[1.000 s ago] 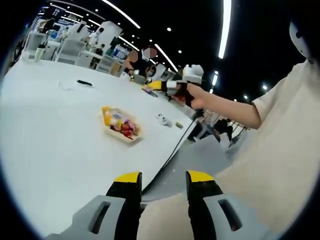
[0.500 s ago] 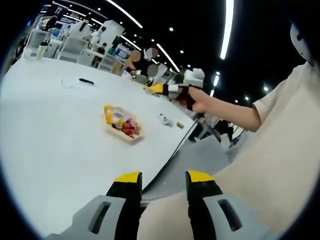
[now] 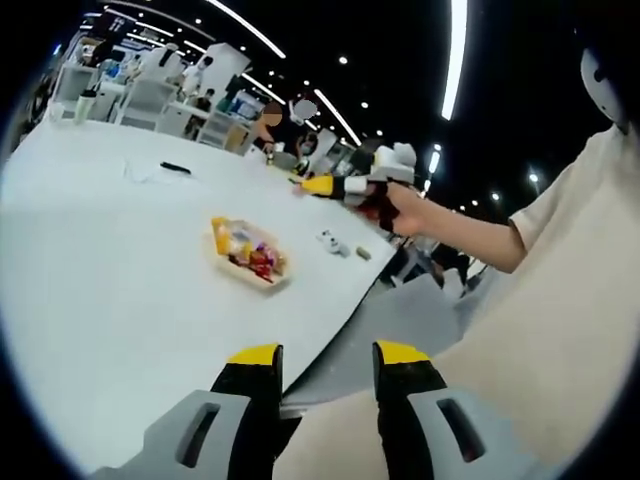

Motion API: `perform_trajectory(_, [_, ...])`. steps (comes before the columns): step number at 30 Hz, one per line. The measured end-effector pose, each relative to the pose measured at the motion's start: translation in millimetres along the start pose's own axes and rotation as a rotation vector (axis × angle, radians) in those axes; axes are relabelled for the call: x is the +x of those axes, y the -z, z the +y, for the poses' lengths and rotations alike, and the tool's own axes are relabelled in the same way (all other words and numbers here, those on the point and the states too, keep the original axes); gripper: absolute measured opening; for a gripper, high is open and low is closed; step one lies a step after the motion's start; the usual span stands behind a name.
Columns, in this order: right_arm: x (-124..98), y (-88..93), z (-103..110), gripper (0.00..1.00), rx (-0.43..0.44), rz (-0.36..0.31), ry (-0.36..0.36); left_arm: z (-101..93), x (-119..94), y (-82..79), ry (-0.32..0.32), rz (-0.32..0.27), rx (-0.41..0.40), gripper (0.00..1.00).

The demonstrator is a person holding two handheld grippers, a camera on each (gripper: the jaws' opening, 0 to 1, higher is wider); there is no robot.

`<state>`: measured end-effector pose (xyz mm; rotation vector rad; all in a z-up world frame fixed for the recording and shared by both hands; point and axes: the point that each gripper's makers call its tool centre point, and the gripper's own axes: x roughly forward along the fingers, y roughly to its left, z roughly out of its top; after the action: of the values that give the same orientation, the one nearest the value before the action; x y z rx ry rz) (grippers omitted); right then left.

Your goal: Place the target food into the container with the food tongs after gripping and lifting it, then release it inside without dropping or visibly crushing the food.

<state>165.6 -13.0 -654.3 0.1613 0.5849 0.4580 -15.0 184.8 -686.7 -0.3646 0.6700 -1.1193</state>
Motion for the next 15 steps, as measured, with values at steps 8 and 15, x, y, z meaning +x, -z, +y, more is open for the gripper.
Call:
perform_trajectory(8, [2.5,1.4,28.6,0.28,-0.069,0.018,-0.075,1.2,-8.5,-14.3,-0.002,-0.005,0.037,0.35])
perform_trajectory(15, [1.8,-8.3,57.7,0.28,-0.064,0.006,-0.181,3.8,-15.5,-33.1,-0.003,-0.038,0.054,0.35])
